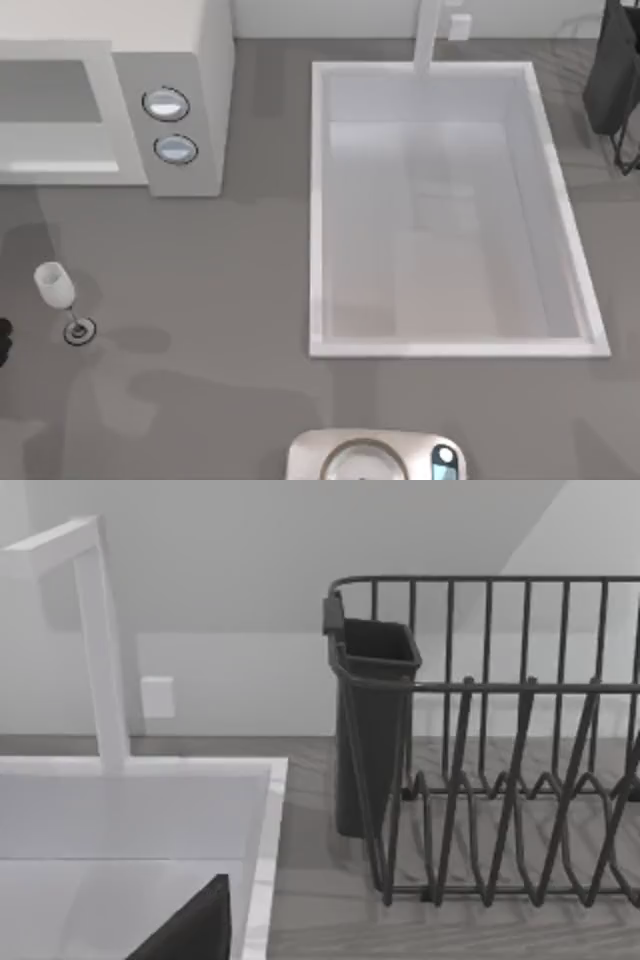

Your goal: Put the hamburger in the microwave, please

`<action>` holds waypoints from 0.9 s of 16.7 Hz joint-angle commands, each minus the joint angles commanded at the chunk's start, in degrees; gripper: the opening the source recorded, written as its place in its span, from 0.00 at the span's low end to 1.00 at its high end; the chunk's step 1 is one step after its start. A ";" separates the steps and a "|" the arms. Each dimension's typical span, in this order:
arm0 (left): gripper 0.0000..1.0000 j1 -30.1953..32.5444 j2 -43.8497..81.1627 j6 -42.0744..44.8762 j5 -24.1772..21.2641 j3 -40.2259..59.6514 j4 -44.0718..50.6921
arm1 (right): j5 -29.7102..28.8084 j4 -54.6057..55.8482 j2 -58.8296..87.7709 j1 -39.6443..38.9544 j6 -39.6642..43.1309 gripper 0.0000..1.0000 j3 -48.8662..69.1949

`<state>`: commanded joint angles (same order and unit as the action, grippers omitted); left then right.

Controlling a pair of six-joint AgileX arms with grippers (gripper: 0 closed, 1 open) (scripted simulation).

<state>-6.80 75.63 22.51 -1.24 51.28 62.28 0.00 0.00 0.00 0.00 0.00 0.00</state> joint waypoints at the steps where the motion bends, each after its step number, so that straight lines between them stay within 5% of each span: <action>1: 0.00 -0.71 0.88 -0.06 -0.16 0.25 -1.80 | 0.00 0.00 0.00 0.00 0.00 1.00 0.00; 6: 0.00 -5.40 8.61 -1.10 -1.80 1.73 -19.87 | 0.00 0.00 0.00 0.00 0.00 1.00 0.00; 15: 0.00 -7.69 30.24 -8.02 -7.27 2.71 -73.20 | 0.00 0.00 0.00 0.00 0.00 1.00 0.00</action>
<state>-14.48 105.87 14.50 -8.51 53.98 -10.92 0.00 0.00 0.00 0.00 0.00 0.00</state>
